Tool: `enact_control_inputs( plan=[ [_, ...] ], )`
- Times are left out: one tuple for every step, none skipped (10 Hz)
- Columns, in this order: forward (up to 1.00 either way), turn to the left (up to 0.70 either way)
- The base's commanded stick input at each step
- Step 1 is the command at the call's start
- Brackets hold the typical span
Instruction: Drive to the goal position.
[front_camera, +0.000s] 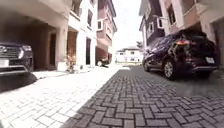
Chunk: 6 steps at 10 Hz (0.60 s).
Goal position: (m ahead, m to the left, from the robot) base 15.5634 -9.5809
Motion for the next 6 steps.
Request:
enact_control_inputs(
  plan=[
    [0.5, 0.0],
    [0.5, 0.0],
    [0.5, 0.0],
    [0.5, 0.0],
    [0.5, 0.0],
    [0.5, 0.0]
  ],
)
